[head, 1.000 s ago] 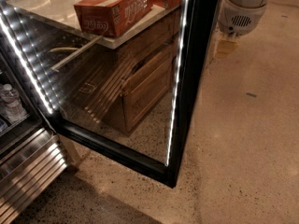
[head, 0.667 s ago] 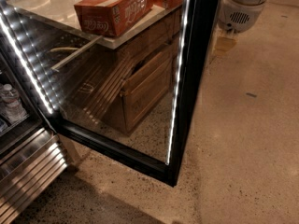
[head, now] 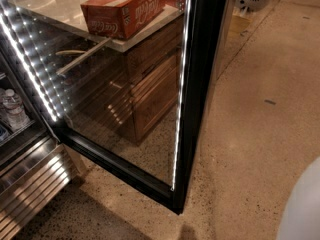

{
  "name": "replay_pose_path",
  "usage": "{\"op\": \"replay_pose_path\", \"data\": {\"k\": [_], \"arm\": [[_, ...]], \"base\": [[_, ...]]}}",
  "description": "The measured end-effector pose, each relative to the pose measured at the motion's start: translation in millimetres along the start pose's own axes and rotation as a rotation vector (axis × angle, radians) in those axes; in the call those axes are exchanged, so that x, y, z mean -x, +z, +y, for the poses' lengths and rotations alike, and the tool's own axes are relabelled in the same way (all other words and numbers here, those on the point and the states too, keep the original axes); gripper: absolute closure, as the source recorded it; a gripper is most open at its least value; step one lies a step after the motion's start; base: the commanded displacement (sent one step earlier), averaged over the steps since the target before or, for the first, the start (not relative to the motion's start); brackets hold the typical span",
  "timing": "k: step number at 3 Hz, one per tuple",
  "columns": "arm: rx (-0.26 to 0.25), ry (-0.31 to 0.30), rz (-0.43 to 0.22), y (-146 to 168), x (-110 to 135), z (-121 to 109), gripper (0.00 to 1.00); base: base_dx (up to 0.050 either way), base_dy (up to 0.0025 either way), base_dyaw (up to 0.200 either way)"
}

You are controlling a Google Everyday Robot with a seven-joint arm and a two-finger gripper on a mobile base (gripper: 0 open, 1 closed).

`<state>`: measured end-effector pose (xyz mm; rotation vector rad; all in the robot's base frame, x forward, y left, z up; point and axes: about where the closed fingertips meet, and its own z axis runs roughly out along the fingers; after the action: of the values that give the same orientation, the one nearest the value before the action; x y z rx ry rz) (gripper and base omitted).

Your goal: Close right fridge door

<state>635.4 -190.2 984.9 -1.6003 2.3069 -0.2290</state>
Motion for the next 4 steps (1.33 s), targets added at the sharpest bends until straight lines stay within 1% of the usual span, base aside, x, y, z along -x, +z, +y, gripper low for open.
{"op": "replay_pose_path", "data": {"k": [1,2,3,4], "arm": [[-0.008,-0.002,-0.009,2.5,3.5,-2.2,1.0],[0.036,-0.048,-0.008,19.2,28.2,43.4,1.0],[0.043,-0.051,-0.003,23.2,28.0,45.9,1.0],[0.043,-0.051,-0.003,23.2,28.0,45.9,1.0]], "base": [[0.0,0.0,0.0],[0.0,0.0,0.0],[0.0,-0.00043,0.201],[0.0,-0.00001,0.191]]}}
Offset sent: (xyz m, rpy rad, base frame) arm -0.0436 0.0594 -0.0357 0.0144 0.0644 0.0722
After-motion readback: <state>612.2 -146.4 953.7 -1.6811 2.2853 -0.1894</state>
